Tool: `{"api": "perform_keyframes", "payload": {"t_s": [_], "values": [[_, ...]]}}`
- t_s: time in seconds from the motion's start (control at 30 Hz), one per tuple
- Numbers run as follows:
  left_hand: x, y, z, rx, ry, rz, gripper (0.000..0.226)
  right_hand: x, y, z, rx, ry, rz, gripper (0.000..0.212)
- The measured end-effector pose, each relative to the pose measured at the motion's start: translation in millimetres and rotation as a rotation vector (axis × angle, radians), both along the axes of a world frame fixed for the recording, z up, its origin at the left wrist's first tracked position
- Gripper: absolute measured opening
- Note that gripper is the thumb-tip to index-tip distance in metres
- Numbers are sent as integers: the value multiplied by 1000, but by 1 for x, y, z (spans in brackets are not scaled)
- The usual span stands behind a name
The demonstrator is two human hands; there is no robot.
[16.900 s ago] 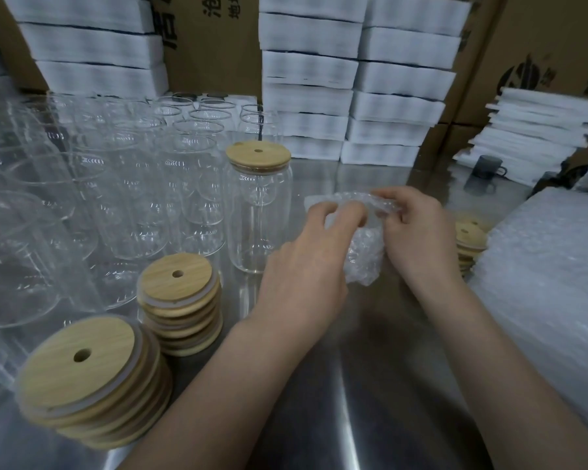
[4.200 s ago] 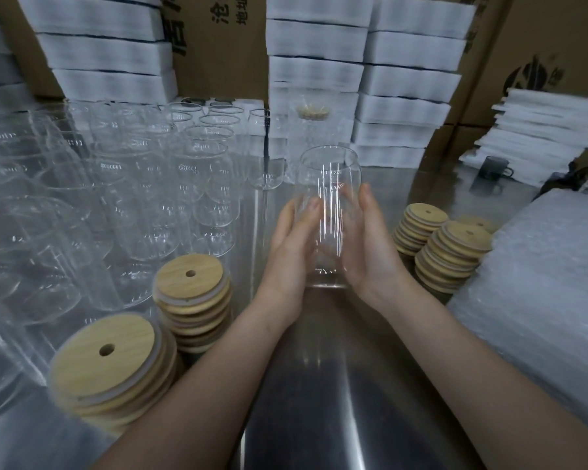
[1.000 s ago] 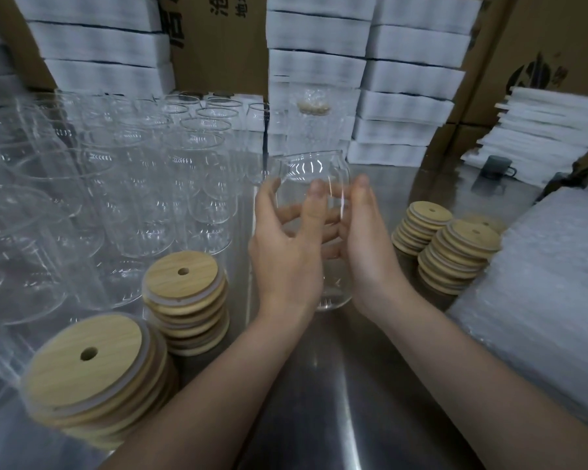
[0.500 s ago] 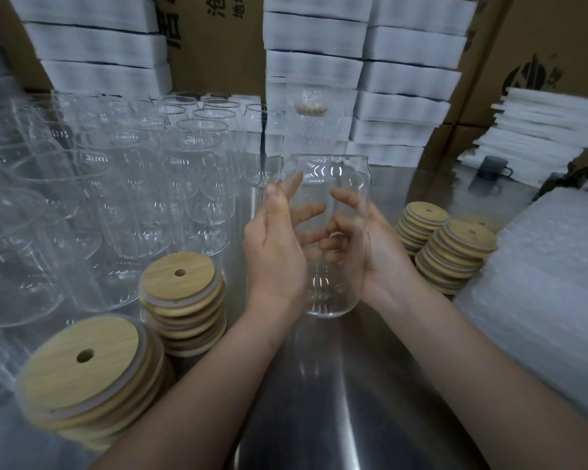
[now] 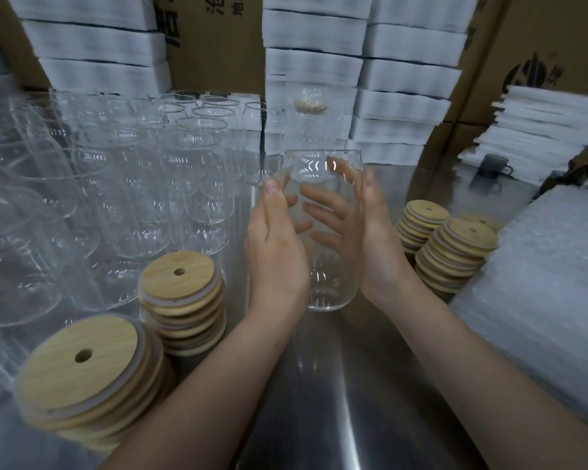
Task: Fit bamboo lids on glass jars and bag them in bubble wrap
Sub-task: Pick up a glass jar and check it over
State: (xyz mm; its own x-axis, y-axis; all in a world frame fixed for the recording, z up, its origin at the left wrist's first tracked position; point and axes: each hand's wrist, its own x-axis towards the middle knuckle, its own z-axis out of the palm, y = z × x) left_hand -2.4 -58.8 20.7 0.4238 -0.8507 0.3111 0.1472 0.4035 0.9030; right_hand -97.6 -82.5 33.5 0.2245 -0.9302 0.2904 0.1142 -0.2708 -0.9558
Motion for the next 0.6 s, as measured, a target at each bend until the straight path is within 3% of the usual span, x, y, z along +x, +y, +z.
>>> {"api": "perform_keyframes", "payload": {"t_s": [0.13,0.23,0.4,0.5,0.6], "values": [[2,2,2,-120,-45,145,25,2,3,2,24,-45,17,78],[-6,6,-3,-111,-98,137,31,6,7,0,-48,-48,-145,64],[-28,16,-10,-67,-298,88,86,9,7,-1,-30,-115,-209,67],[-24,14,-8,-67,-326,147,86,10,7,-4,-93,-24,-230,51],[-18,12,-9,-67,-303,178,77,11,10,-6,-183,81,-307,49]]}}
